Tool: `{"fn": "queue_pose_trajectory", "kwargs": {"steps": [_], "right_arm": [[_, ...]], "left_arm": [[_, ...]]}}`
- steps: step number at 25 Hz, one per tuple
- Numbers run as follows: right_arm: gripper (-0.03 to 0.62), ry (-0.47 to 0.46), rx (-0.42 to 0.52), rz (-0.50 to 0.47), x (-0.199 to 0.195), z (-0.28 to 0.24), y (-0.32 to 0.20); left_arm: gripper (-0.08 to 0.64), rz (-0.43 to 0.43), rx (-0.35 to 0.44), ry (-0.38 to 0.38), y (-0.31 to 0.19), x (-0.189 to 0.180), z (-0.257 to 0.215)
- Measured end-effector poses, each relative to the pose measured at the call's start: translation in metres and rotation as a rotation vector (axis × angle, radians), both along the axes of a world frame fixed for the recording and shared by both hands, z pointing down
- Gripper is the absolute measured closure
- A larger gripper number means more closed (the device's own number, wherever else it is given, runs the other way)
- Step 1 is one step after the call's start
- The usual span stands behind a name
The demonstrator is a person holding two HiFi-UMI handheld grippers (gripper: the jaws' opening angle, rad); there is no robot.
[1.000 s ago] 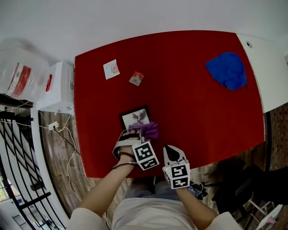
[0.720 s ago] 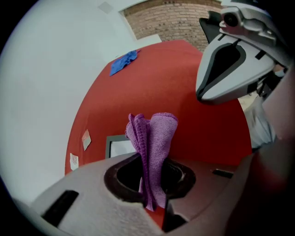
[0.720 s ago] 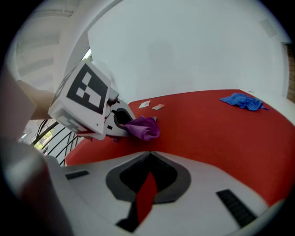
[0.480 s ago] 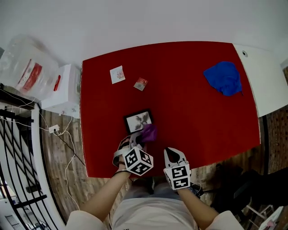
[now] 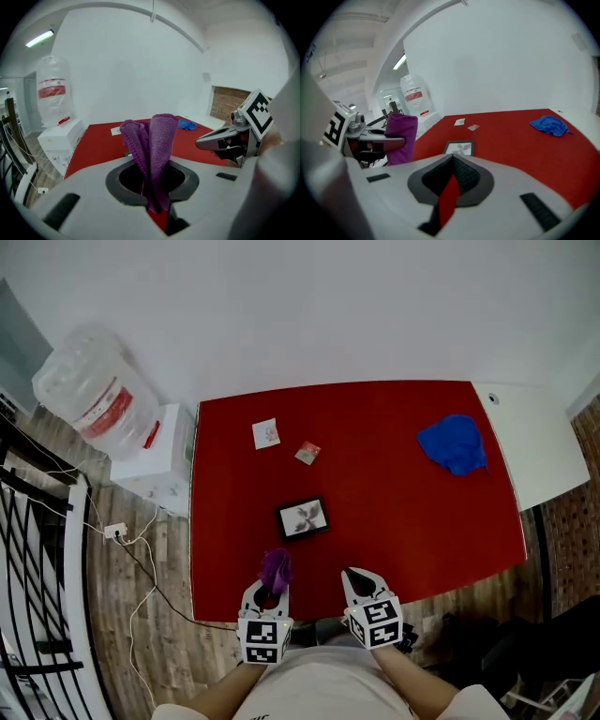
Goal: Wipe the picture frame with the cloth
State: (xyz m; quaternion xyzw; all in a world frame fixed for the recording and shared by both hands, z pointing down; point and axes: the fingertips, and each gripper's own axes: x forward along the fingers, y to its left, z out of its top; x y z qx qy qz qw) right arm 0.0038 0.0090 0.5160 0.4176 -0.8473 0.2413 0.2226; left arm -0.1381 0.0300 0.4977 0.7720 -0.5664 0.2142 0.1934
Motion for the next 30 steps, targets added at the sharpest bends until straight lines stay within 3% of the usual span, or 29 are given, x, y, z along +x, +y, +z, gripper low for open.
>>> {"fn": "queue_pose_trajectory", "kwargs": {"steps": [5,12,30], "right_arm": [[0.588,-0.041,0.013,-0.011,-0.023,-0.023,0.007],[0.589,-0.036,0.046,-0.075,-0.041,-0.032,0.016],[0.589,-0.013,0.064,-0.078,-0.046,-0.032,0.013]], "left_arm": [[0.5,-0.093,0.091,0.083,0.006,-0.009,-0.022],[0.5,-0.054,0.093,0.078,0.007,-0.005,-0.025],[0.499,-0.018,0.088,0.053,0.006,-0.005,-0.023]]}}
